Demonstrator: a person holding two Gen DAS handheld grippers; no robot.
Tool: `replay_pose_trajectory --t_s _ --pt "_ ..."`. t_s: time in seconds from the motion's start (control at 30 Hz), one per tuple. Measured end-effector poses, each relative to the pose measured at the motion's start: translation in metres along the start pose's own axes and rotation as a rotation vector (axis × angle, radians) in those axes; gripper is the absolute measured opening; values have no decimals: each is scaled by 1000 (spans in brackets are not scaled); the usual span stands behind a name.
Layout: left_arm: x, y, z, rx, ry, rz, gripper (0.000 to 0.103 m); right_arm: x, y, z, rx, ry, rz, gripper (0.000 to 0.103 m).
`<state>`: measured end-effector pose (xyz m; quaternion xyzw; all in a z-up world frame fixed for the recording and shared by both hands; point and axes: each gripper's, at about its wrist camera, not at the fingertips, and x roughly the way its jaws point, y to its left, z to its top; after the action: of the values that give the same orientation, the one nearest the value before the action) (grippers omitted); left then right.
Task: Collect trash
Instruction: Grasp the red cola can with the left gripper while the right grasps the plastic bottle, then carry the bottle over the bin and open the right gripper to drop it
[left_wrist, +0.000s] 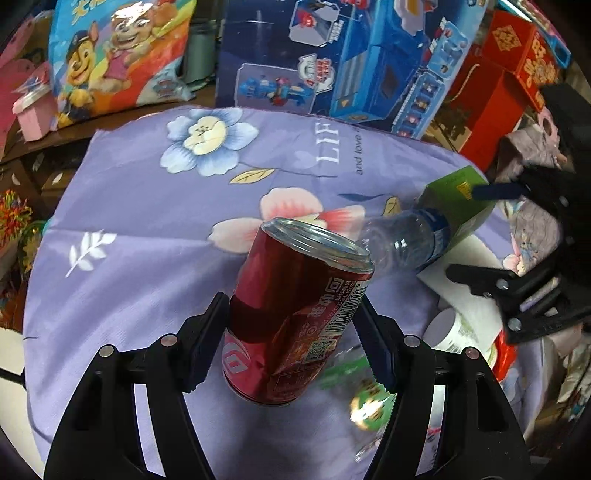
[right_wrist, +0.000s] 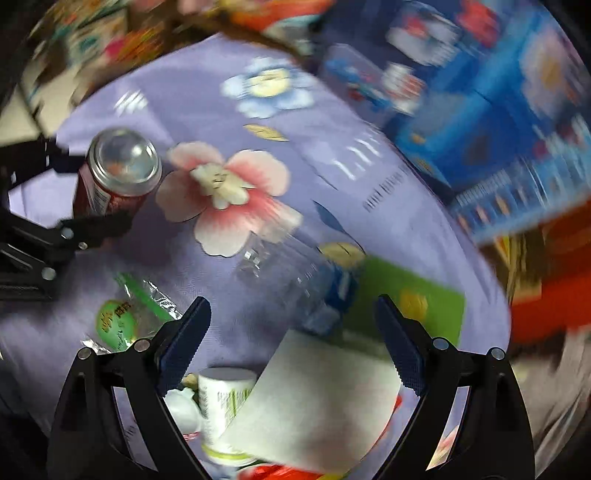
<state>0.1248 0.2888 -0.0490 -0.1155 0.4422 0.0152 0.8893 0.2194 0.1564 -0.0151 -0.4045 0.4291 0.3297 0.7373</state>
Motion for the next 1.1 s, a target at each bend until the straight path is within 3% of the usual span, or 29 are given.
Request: replay_pose_trajectory --t_s 0.33,0.53,0.77,1.1 --pt "15 15 -5 -4 50 19 69 63 27 17 -354 150 -5 85" --pt "29 23 -2 -47 58 17 69 94 29 16 -447 166 -16 73" --pt "29 24 1 -62 58 21 69 81 30 15 -380 38 -45 67" --pt "-7 0 -9 -38 15 -11 69 -22 18 9 -148 -184 -23 64"
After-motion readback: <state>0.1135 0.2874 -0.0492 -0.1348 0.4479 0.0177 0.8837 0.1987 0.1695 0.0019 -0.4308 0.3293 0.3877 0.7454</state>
